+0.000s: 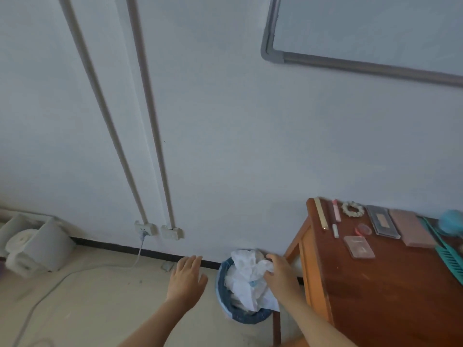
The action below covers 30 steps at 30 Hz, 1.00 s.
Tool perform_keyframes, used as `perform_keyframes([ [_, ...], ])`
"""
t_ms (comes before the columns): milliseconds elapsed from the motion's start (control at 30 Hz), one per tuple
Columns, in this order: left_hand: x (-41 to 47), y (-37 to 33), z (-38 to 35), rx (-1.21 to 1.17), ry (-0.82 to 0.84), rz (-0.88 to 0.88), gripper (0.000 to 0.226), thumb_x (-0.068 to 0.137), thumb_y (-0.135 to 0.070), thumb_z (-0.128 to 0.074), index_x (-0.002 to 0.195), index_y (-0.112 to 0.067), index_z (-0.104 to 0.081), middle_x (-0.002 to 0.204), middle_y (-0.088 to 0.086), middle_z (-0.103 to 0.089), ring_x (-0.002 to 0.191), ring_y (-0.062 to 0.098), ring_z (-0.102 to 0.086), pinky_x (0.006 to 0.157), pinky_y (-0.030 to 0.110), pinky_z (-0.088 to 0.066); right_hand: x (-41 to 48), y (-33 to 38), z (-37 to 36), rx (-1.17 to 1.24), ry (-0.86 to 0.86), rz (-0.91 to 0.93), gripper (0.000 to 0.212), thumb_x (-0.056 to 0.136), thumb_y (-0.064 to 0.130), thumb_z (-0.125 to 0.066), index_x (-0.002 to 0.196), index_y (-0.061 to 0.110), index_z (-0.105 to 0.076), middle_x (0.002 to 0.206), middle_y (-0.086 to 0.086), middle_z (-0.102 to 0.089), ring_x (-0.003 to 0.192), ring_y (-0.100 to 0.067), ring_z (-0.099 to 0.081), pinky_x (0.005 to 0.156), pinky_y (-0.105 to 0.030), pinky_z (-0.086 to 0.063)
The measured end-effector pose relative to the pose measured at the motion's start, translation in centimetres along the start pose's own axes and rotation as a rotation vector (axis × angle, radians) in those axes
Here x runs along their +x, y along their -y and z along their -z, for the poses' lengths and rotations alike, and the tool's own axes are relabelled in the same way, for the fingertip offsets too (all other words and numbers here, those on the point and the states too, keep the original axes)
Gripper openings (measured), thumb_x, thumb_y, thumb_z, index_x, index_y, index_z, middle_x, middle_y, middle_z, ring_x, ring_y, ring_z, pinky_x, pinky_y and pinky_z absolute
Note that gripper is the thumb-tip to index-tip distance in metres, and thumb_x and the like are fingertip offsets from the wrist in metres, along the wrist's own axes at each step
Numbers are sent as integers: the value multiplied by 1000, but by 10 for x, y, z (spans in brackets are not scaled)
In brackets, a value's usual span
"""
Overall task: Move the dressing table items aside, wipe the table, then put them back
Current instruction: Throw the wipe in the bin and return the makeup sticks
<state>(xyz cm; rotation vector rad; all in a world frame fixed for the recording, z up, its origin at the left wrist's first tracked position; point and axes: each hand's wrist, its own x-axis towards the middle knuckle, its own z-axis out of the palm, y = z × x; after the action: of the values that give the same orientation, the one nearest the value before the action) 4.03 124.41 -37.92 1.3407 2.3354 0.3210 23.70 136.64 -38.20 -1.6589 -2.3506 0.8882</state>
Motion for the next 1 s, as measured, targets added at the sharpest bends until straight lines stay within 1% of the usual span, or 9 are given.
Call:
perform_keyframes([
  [133,46,-10,-5,14,16,80,54,97,-30,-35,146,-15,-18,152,-2,-24,142,16,-12,115,30,-18,61,-11,-8,-132,42,30,37,91,18,-49,128,18,-46,124,-1,-53,114,-16,-51,96,-26,-42],
  [200,67,-13,-5,16,14,111,55,97,-30,-35,146,-15,-18,152,-2,-24,142,16,-11,115,31,-18,86,-15,-12,-202,99,34,41,91,21,-48,131,22,-42,128,-1,-50,119,-18,-47,97,-29,-40],
  [300,88,-19,-6,10,20,148,54,96,-28,-35,146,-13,-19,151,-1,-25,142,17,-12,115,31,-19,110,-23,-19,-278,224,29,51,91,28,-46,139,24,-31,139,-4,-37,128,-22,-35,101,-32,-37],
  [400,98,-23,-11,39,50,166,54,96,-28,-35,146,-14,-19,151,-1,-25,142,17,-12,115,31,-19,121,-31,-21,-277,251,40,49,92,29,-45,139,23,-32,141,-3,-35,130,-22,-34,102,-31,-36],
  [533,103,-32,-16,70,85,168,54,96,-29,-34,146,-14,-18,152,-1,-23,142,17,-12,115,32,-18,128,-37,-9,-239,181,63,46,90,24,-48,135,19,-39,134,-5,-44,123,-21,-42,101,-29,-37],
  [700,96,-48,-10,103,81,96,54,97,-30,-34,145,-14,-19,151,-1,-25,141,17,-13,115,32,-18,120,-31,23,-237,65,114,46,93,22,-43,138,19,-35,143,-5,-34,132,-20,-31,105,-28,-32],
  [833,87,-68,4,117,32,1,52,98,-31,-32,146,-14,-19,151,-1,-25,142,17,-13,114,32,-18,99,-22,56,-253,-44,162,45,93,20,-43,138,16,-37,144,-8,-32,136,-22,-26,108,-31,-28],
  [933,78,-87,17,123,-22,-97,52,98,-33,-31,146,-15,-19,151,-1,-26,141,17,-14,114,32,-18,73,-20,84,-261,-165,165,44,91,18,-47,135,15,-43,141,-10,-38,133,-24,-32,108,-33,-27],
  [1000,72,-102,25,121,-54,-160,52,98,-33,-31,146,-15,-19,151,-2,-25,141,17,-15,114,32,-19,54,-21,101,-258,-227,135,43,89,17,-48,133,15,-45,138,-8,-41,130,-23,-35,106,-32,-31],
])
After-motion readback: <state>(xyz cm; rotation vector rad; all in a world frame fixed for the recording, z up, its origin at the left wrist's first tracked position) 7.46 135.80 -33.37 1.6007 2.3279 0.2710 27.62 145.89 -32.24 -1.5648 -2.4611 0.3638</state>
